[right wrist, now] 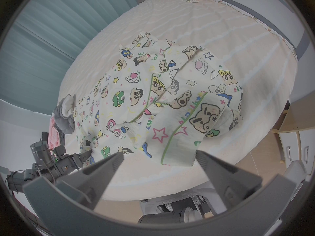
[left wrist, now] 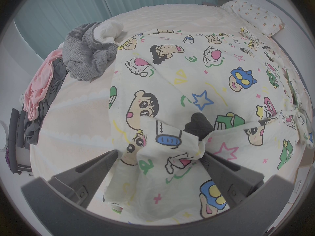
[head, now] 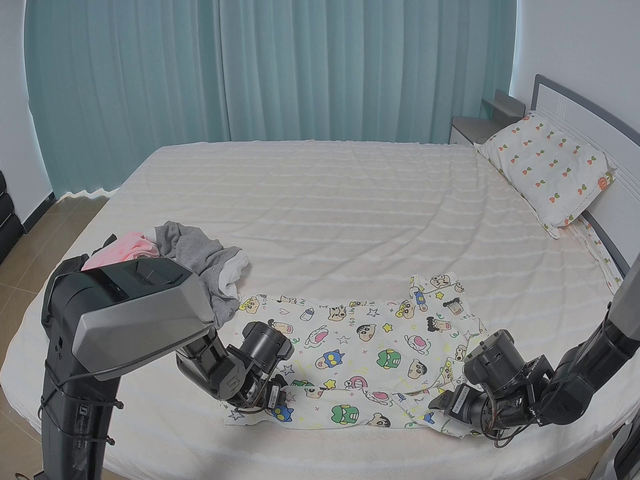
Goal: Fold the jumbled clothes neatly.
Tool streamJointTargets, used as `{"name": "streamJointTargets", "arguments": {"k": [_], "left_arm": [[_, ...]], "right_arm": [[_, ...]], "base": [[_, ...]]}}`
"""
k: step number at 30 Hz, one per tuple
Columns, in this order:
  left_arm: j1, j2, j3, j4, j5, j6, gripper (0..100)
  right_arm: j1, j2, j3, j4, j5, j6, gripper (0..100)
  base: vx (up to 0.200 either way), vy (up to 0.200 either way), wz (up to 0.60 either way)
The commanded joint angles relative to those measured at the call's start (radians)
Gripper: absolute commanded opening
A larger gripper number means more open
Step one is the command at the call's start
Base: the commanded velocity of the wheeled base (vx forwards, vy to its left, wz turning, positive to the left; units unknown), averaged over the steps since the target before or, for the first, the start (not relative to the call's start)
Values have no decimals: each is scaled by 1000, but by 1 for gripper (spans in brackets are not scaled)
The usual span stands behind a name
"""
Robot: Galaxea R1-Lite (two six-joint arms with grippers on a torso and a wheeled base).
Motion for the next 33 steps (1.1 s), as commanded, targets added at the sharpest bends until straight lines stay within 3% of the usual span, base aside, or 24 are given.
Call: {"name": "streamJointTargets", "arguments": {"k": [1, 3, 5, 7, 8, 9, 12, 13, 15, 23, 33], "left_arm": [[-1, 2, 0, 0, 0, -1, 100], [-1, 2, 0, 0, 0, -1, 100], [-1, 2, 0, 0, 0, -1, 100], [-1, 2, 0, 0, -1, -2, 100], [-1, 2, 0, 0, -1, -2, 100], [-1, 2, 0, 0, -1, -2, 100], [1, 2, 0, 0, -1, -2, 100], [-1, 2, 0, 0, -1, -2, 100], [-1, 2, 2, -1, -1, -4, 100], [-1, 2, 2, -3, -3, -22, 100], [-1, 2, 2, -3, -3, -24, 100]], "right_arm": [[-22, -113, 95, -3, 4, -37, 100], [-69, -110, 124, -14, 7, -94, 100], [-170, -111, 155, -41, 46, -197, 100], [-281, -114, 176, -98, 125, -304, 100], [-281, -114, 176, -98, 125, -304, 100], [-379, -102, 190, -156, 204, -407, 100], [-499, -39, 196, -213, 334, -560, 100], [-503, -35, 194, -215, 339, -566, 100], [-578, 64, 182, -270, 392, -660, 100], [-689, 298, 198, -532, 515, -830, 100], [-680, 324, 193, -557, 521, -872, 100]], "base": [[0, 0, 0], [0, 0, 0], [0, 0, 0], [0, 0, 0], [0, 0, 0], [0, 0, 0], [0, 0, 0], [0, 0, 0], [0, 0, 0], [0, 0, 0], [0, 0, 0]]}}
